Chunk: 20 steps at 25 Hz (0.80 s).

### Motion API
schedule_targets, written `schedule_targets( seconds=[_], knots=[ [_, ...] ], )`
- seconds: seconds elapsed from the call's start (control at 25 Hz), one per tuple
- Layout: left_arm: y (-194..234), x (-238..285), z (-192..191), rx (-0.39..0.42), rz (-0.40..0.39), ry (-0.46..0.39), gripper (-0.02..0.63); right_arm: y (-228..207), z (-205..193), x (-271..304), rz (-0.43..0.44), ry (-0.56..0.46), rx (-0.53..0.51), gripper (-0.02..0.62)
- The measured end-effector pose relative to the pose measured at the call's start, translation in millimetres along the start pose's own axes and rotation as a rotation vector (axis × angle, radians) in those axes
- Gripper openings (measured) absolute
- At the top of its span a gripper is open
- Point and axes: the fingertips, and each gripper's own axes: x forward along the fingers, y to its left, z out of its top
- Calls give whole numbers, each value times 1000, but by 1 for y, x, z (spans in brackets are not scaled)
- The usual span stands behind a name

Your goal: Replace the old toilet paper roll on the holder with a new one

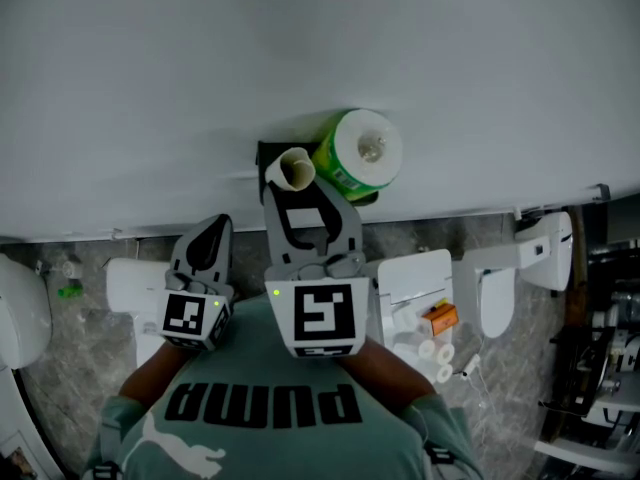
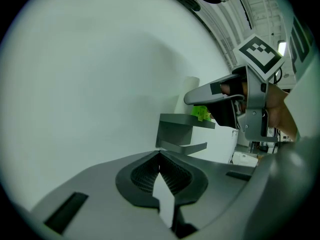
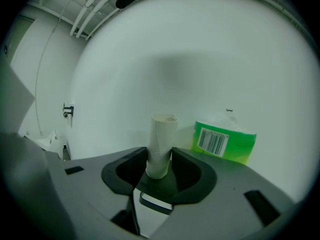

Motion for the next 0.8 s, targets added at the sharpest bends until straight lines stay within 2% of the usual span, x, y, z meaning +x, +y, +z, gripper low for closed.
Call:
schedule_targets(
  seconds=[0.48,0.8],
  knots=[
    [-3,0,-3,-6,-3,18,3,-3,1,0,-15,-29,25,155],
    [-15,2,-2,8,-12,51,3,2,-1,-18,23,-69,36,156]
  ],
)
